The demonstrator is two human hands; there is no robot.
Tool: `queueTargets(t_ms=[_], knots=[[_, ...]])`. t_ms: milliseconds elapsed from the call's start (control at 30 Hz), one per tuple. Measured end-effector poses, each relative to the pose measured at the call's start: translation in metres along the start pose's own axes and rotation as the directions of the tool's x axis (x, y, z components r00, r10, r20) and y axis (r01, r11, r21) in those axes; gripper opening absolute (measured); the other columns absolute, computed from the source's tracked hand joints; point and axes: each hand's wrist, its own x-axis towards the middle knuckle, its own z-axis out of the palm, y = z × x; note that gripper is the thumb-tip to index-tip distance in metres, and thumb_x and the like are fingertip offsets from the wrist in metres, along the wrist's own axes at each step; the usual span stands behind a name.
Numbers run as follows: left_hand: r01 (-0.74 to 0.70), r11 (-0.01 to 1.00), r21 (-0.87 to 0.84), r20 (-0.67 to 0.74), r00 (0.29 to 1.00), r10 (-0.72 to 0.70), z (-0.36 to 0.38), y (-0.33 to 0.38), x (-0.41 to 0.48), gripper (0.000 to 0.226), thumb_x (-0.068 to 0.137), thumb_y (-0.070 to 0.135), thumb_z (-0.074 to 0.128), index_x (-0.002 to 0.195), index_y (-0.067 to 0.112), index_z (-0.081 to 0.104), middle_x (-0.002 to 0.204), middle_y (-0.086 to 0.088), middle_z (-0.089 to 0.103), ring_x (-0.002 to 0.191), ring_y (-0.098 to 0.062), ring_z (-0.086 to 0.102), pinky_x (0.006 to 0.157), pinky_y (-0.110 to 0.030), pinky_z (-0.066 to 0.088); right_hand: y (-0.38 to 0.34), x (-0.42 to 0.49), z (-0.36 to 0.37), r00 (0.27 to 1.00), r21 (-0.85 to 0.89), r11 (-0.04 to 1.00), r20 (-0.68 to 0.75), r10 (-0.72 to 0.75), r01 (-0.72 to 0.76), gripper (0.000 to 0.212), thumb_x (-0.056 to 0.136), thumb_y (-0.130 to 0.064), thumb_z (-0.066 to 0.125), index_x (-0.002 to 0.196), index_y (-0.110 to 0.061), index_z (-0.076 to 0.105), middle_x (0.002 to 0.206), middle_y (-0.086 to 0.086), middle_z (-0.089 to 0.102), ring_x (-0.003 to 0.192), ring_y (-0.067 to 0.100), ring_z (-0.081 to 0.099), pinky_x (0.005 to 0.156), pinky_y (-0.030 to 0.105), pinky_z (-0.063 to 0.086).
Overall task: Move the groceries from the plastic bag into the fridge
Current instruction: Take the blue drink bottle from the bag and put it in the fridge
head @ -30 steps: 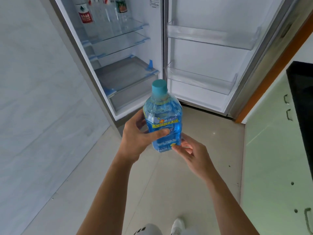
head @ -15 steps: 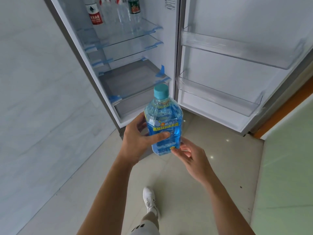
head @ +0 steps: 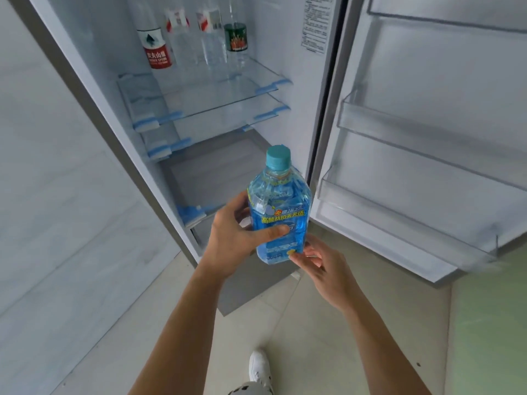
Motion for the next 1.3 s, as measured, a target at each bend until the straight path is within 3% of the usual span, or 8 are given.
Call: queueTargets(t_ms=[167, 333, 533, 767, 967, 1067, 1167, 1300], knots=[[-0.005, 1.000, -0.030, 0.001, 1.000, 0.005, -0.033, -0.004, 0.059, 0.058, 0.064, 0.014, 0.090, 0.117, 0.016, 0.067, 0.108, 0.004, 0.075, 0.105, -0.014, 0.069, 0.084, -0.021, 0.055, -0.010, 0.067, 0.016, 1.000, -0.022, 1.000, 0.010, -0.016, 0.016, 0.037, 0.091, -0.044, 0.059, 0.125, -0.030, 0.061, 0.102, -0.025, 0.071, 0.096, -0.003, 0.069, 0.081, 0.010, 0.051], [-0.002, 0.998, -0.066, -0.032, 0.999, 0.000, -0.057, -0.009, 0.093, 0.060, 0.063, 0.020, 0.091, 0.117, 0.011, 0.067, 0.109, 0.000, 0.075, 0.107, -0.018, 0.069, 0.083, -0.018, 0.053, -0.015, 0.110, 0.027, 0.999, -0.042, 0.999, 0.028, -0.034, 0.035, 0.042, 0.094, -0.041, 0.061, 0.129, -0.019, 0.061, 0.104, -0.010, 0.074, 0.095, -0.001, 0.069, 0.082, 0.011, 0.051], [-0.035, 0.996, -0.083, -0.078, 0.997, 0.029, -0.070, -0.006, 0.126, 0.062, 0.061, 0.029, 0.091, 0.116, 0.015, 0.067, 0.109, 0.003, 0.075, 0.107, -0.018, 0.069, 0.084, -0.020, 0.054, -0.025, 0.151, 0.024, 0.996, -0.075, 0.994, 0.050, -0.072, 0.076, 0.039, 0.095, -0.045, 0.057, 0.127, -0.024, 0.061, 0.104, -0.016, 0.073, 0.098, -0.001, 0.068, 0.084, 0.011, 0.052], [-0.107, 0.994, -0.036, -0.134, 0.986, 0.101, -0.080, 0.014, 0.173, 0.053, 0.065, 0.019, 0.091, 0.113, 0.015, 0.068, 0.107, 0.003, 0.076, 0.105, -0.014, 0.070, 0.086, -0.021, 0.053, -0.045, 0.213, 0.013, 0.973, -0.112, 0.968, 0.065, -0.220, 0.226, 0.041, 0.093, -0.054, 0.053, 0.126, -0.030, 0.059, 0.101, -0.030, 0.068, 0.097, -0.008, 0.065, 0.078, 0.005, 0.048], [-0.184, 0.983, -0.013, -0.193, 0.965, 0.178, -0.088, 0.045, 0.223, 0.050, 0.066, 0.025, 0.087, 0.111, 0.014, 0.069, 0.109, -0.003, 0.075, 0.106, -0.023, 0.070, 0.091, -0.038, 0.055, -0.073, 0.275, -0.006, 0.931, -0.069, 0.929, 0.061, -0.361, 0.365, 0.052, 0.090, -0.067, 0.048, 0.125, -0.031, 0.059, 0.100, -0.028, 0.068, 0.095, -0.002, 0.066, 0.077, 0.012, 0.053], [-0.212, 0.977, 0.002, -0.239, 0.949, 0.206, -0.093, 0.062, 0.248, 0.047, 0.065, 0.026, 0.087, 0.108, 0.017, 0.070, 0.106, -0.002, 0.076, 0.105, -0.023, 0.070, 0.089, -0.037, 0.057, -0.089, 0.307, -0.011, 0.911, -0.091, 0.906, 0.044, -0.411, 0.413, 0.036, 0.093, -0.061, 0.051, 0.121, -0.039, 0.057, 0.096, -0.029, 0.067, 0.092, -0.002, 0.066, 0.074, 0.010, 0.051], [-0.213, 0.977, -0.001, -0.277, 0.939, 0.205, -0.102, 0.074, 0.276, 0.052, 0.065, 0.026, 0.087, 0.112, 0.012, 0.069, 0.109, -0.004, 0.075, 0.106, -0.025, 0.070, 0.092, -0.044, 0.057, -0.105, 0.340, -0.013, 0.899, -0.077, 0.896, 0.058, -0.433, 0.437, 0.028, 0.093, -0.050, 0.054, 0.117, -0.037, 0.059, 0.094, -0.025, 0.069, 0.089, -0.006, 0.065, 0.072, 0.008, 0.049], [-0.202, 0.979, -0.010, -0.316, 0.930, 0.188, -0.119, 0.077, 0.310, 0.059, 0.064, 0.026, 0.088, 0.117, 0.011, 0.066, 0.114, -0.009, 0.074, 0.108, -0.031, 0.069, 0.097, -0.056, 0.053, -0.118, 0.387, -0.010, 0.870, -0.139, 0.862, 0.149, -0.469, 0.488, 0.052, 0.088, -0.064, 0.046, 0.123, -0.028, 0.061, 0.093, -0.015, 0.072, 0.085, -0.001, 0.067, 0.073, 0.018, 0.055]])
